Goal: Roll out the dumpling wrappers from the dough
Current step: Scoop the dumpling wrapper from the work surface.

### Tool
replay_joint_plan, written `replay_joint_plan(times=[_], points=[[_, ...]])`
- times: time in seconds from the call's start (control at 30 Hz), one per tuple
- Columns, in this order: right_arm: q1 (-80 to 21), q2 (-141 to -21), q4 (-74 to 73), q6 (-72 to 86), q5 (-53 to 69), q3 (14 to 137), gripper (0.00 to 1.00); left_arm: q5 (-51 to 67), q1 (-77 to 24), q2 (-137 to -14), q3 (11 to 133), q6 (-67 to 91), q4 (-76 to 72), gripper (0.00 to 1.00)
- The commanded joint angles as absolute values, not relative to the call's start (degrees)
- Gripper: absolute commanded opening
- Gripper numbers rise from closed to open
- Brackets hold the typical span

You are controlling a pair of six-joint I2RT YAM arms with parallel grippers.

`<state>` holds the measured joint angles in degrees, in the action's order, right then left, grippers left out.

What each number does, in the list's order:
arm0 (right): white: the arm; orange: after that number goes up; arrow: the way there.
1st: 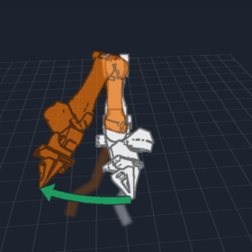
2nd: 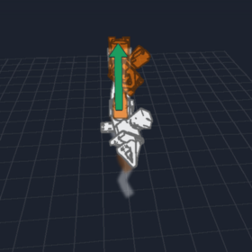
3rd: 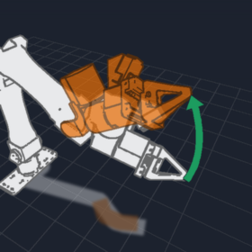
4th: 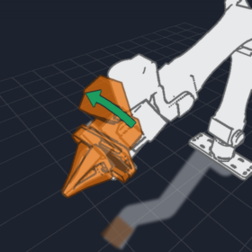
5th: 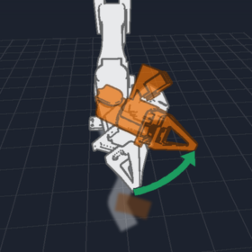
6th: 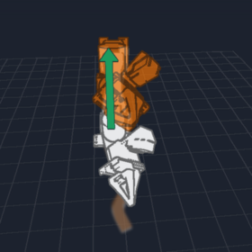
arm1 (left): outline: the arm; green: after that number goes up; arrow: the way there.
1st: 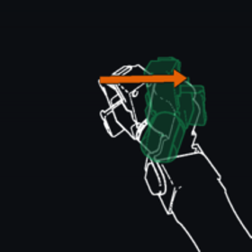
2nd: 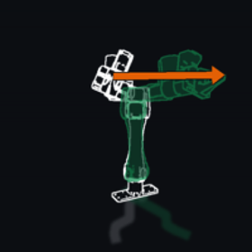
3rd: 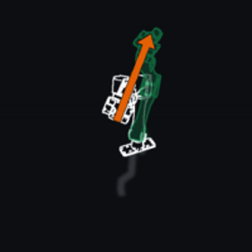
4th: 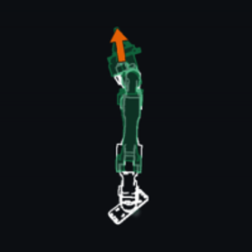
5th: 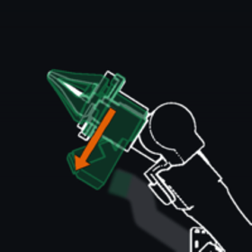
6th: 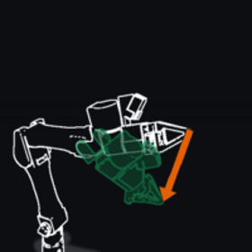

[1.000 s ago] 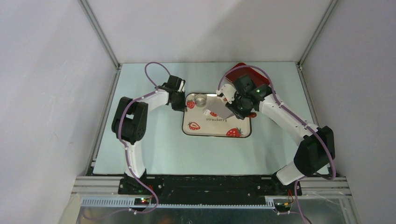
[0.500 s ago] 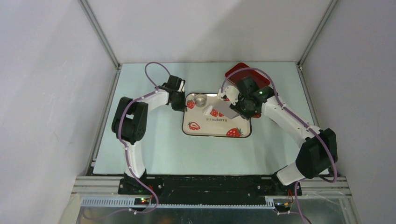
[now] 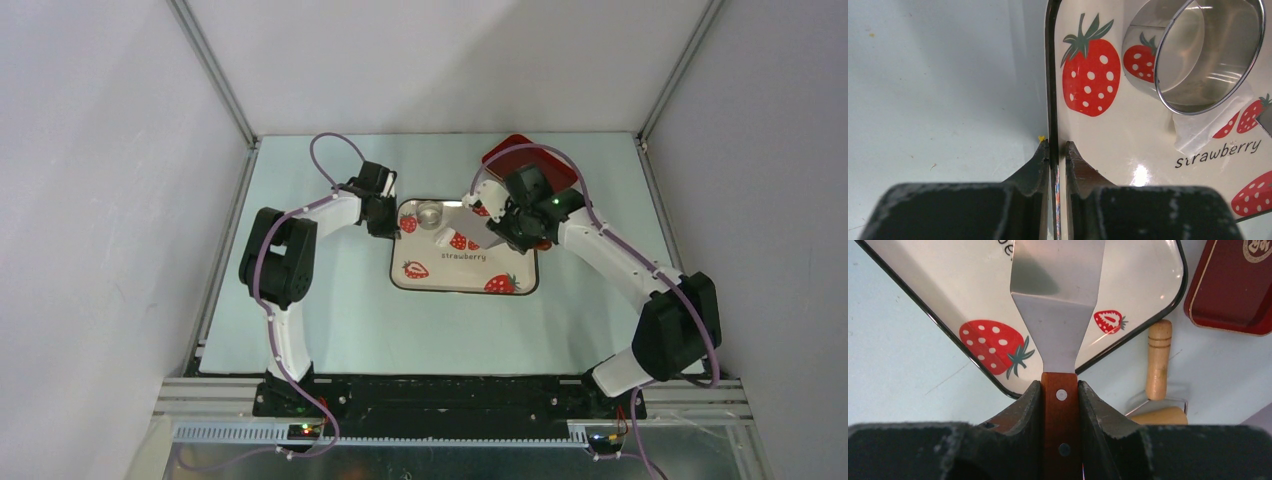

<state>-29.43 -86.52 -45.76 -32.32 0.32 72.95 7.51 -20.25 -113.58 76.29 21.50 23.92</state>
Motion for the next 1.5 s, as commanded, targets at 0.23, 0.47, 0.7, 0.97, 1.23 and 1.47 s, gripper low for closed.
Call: replay_joint_plan(times=[0.23, 0.47, 0.7, 0.97, 1.23, 1.47], points=[[-32.4, -82.2, -34.3, -32.5, 3.5, 65.0, 0.0, 5.2, -21.4, -115.4, 75.5, 20.0, 25.8, 0.0], [-33.4, -83.9, -31.1, -31.4, 4.1, 61.9, 0.0, 5.3, -21.3, -115.4, 75.4, 20.0, 25.8, 0.0], [-33.5, -85.2, -32.0, -32.2, 2.8, 61.2, 0.0, 5.3, -21.4, -115.4, 75.5, 19.9, 25.7, 0.0], [-33.5, -80.3, -33.2, -31.2, 2.8, 67.4, 0.0, 5.2, -21.4, -115.4, 75.4, 19.9, 25.7, 0.0], [-29.9, -78.7, -38.5, -27.7, 7.8, 76.2, 0.0, 5.2, -21.4, -115.4, 75.4, 19.9, 25.7, 0.0], [-23.6, -78.1, -39.2, -28.8, 8.4, 76.5, 0.0, 5.2, -21.4, -115.4, 75.5, 20.0, 25.7, 0.0]])
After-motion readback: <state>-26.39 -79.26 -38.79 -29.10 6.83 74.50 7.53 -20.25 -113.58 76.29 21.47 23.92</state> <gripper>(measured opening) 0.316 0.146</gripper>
